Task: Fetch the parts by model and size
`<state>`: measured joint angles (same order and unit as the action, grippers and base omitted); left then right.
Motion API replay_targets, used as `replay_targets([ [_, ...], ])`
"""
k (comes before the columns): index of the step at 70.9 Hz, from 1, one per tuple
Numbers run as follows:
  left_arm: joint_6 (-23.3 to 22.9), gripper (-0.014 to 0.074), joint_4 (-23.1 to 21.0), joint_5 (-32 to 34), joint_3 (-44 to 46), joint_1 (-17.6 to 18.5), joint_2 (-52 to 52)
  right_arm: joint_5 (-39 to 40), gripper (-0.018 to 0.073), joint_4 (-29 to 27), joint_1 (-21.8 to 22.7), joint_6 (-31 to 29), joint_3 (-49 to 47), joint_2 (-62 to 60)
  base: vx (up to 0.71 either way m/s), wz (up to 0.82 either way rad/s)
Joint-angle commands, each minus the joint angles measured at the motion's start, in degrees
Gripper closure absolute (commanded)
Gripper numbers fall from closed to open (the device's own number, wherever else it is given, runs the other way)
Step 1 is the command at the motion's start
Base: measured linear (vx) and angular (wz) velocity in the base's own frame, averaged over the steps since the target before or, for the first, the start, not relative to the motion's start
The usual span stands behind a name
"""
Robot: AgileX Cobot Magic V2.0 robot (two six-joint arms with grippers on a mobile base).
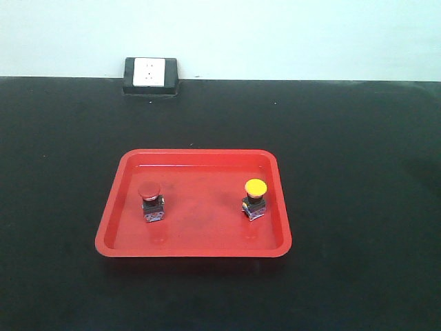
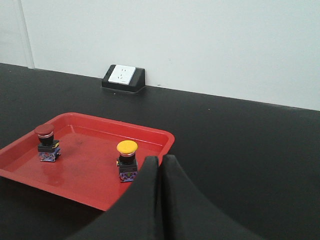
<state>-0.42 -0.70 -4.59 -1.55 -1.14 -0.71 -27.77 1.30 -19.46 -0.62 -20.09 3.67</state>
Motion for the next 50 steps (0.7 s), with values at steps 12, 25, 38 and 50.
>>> replay_targets([
  [12, 0.1, 0.0603, -0.2, 3.7, -0.3, 0.2, -0.7, 4.1, 0.0569, 0.1, 0.3, -0.2, -1.4, 1.1, 0.00, 0.00],
  [25, 0.1, 0.0603, -0.2, 3.7, -0.3, 0.2, -0.7, 4.1, 0.0569, 0.1, 0.3, -0.2, -1.4, 1.1, 0.00, 0.00],
  [38, 0.1, 0.0603, -0.2, 3.7, -0.3, 0.2, -0.7, 4.1, 0.0569, 0.1, 0.3, -0.2, -1.4, 1.1, 0.00, 0.00],
  [50, 0.1, 0.0603, -0.2, 3.7, -0.3, 0.2, -0.7, 4.3, 0.0569, 0.2, 0.5, -0.2, -0.6, 0.4, 0.00, 0.00],
])
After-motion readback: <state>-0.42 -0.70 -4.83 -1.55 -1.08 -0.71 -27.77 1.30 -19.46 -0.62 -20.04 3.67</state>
